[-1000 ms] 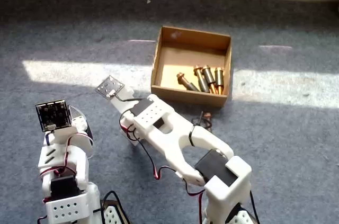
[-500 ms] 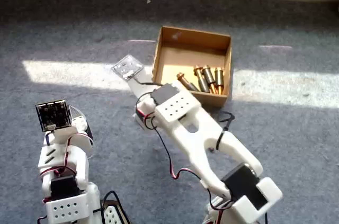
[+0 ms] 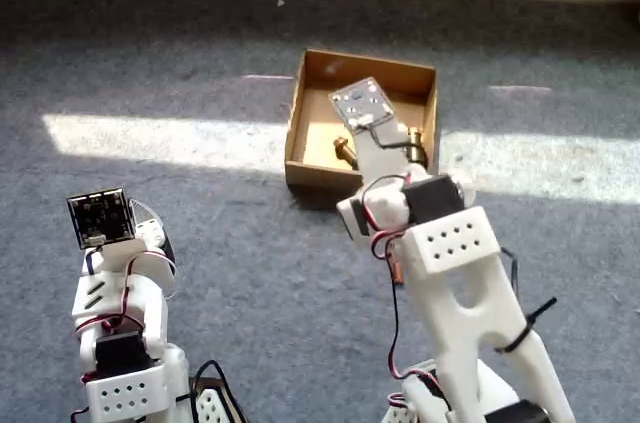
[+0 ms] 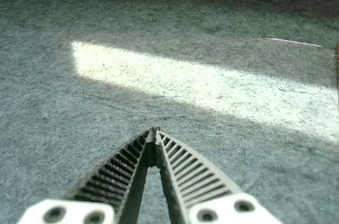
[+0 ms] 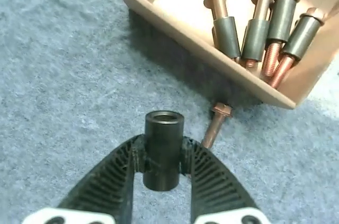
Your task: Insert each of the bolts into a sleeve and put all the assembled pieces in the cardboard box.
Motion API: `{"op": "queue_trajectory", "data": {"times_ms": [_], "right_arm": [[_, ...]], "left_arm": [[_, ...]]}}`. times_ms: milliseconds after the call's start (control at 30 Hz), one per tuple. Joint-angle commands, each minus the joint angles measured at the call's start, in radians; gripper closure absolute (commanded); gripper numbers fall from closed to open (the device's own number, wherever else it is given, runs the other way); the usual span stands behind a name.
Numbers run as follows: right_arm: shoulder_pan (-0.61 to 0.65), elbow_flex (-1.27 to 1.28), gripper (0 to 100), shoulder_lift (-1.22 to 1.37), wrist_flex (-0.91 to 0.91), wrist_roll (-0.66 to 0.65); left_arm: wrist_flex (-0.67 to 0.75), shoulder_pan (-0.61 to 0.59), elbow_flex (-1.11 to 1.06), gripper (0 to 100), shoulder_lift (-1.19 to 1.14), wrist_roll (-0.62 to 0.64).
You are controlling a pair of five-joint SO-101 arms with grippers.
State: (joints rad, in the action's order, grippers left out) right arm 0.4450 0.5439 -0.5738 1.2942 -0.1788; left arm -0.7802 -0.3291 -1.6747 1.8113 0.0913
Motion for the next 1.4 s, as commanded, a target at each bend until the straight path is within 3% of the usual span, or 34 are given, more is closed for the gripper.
{"op": "queue_trajectory", "data": {"times_ms": [0, 1000, 1367], "right_arm": [[-0.058, 0.136, 99.2, -0.186, -0.085, 0.005], [-0.38, 1.056, 99.2, -1.265, -0.251, 0.003], [-0.541, 1.115, 99.2, -1.262, -0.251, 0.003]], "left_arm": [[-0.002, -0.002, -0.022, 98, 0.008, -0.014], [-0.002, -0.002, -0.022, 98, 0.008, -0.014], [-0.002, -0.002, -0.022, 98, 0.008, -0.014]]}}
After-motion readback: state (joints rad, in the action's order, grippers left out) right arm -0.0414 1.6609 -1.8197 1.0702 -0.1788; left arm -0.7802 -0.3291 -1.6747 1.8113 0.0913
